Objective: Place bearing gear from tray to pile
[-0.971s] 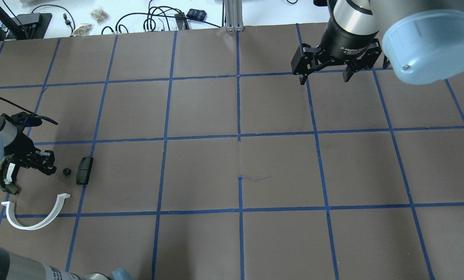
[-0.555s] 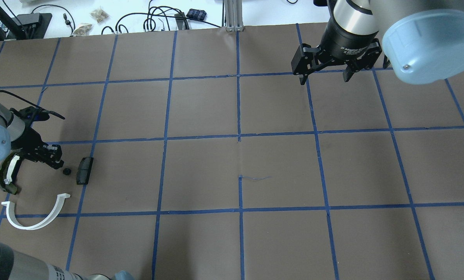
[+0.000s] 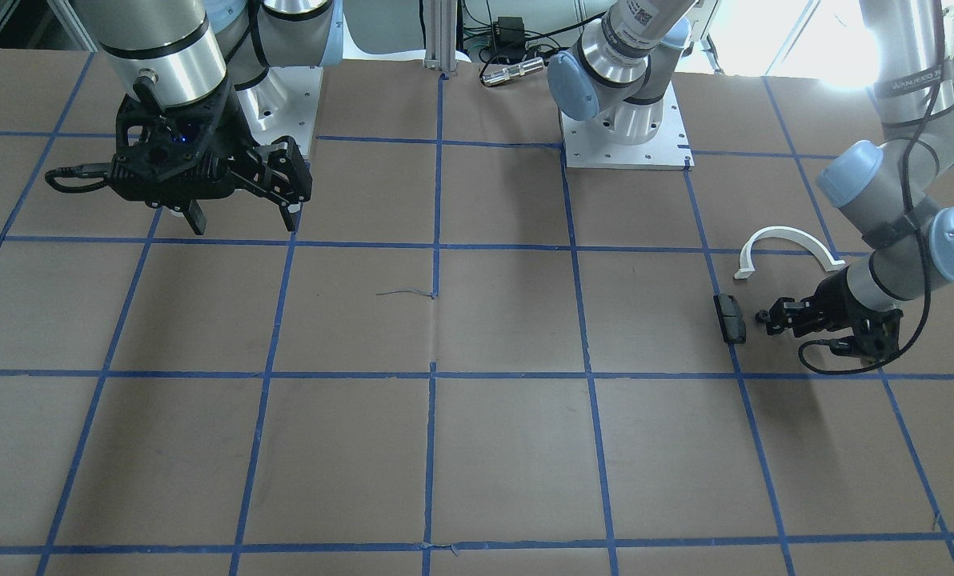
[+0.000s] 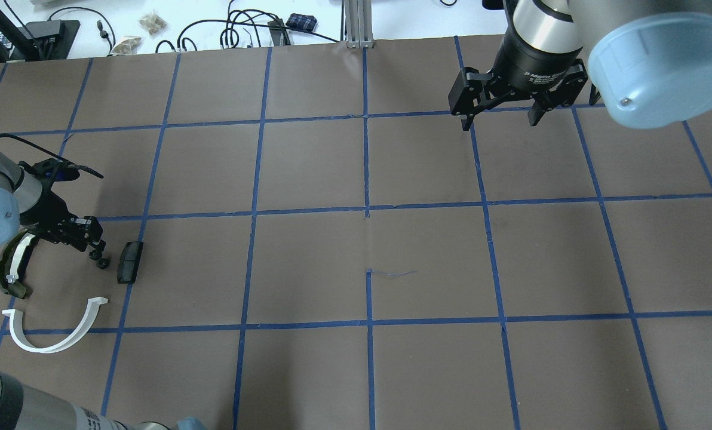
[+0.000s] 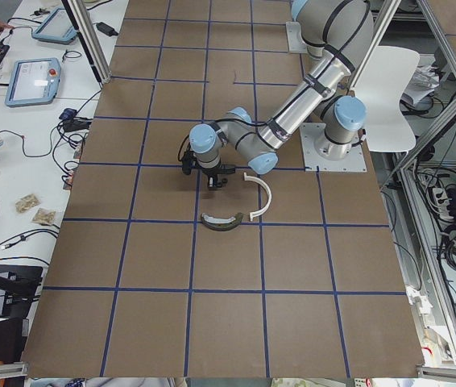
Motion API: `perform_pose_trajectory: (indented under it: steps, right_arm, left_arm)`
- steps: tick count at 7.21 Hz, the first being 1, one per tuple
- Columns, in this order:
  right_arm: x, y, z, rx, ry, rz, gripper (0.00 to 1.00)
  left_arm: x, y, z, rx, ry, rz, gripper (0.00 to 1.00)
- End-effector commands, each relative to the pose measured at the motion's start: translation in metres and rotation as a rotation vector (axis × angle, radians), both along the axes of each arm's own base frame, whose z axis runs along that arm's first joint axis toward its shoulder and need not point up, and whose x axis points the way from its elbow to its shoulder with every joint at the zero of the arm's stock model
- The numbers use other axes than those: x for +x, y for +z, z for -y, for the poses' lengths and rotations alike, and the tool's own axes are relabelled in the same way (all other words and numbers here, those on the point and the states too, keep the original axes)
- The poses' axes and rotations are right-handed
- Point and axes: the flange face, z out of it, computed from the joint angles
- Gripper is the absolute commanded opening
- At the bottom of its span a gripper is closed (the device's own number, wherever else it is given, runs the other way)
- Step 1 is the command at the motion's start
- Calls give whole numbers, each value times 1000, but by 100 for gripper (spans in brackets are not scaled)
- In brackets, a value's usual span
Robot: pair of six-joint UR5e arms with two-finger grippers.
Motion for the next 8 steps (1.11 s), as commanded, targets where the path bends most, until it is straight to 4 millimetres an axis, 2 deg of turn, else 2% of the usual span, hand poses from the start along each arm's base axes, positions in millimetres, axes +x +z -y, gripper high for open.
perform_pose_trajectory:
  steps: [1,2,3,4,5,6,7,8]
  right_arm:
    - [1,-2,-1,5,-1,1,100]
    - [0,-2,0,0,-2,5,100]
    - [2,-2,-2,4,-2,5,100]
    - [2,-1,-1,-4,-2,5,100]
    - [1,-1,-1,-4,-2,5,100]
    - [1,-1,-1,-1,-1,5,100]
    - [1,-1,-1,-1,-2,5,100]
    - [1,-1,0,-4,-2,5,100]
  left_arm:
    - [-18,25,5,-28,-10,1,100]
    - [-65,44,15,-39,-65,-3,100]
    - [-106,75,24,-81,-127,26,100]
    - [-147,101,24,-67,-106,28,100]
    - [-183,138,26,-73,-75,62,100]
    - [-234,190,31,-71,-67,102,100]
    - [-293,230,23,-46,-3,149,100]
    - [-335,246,15,-64,45,167,100]
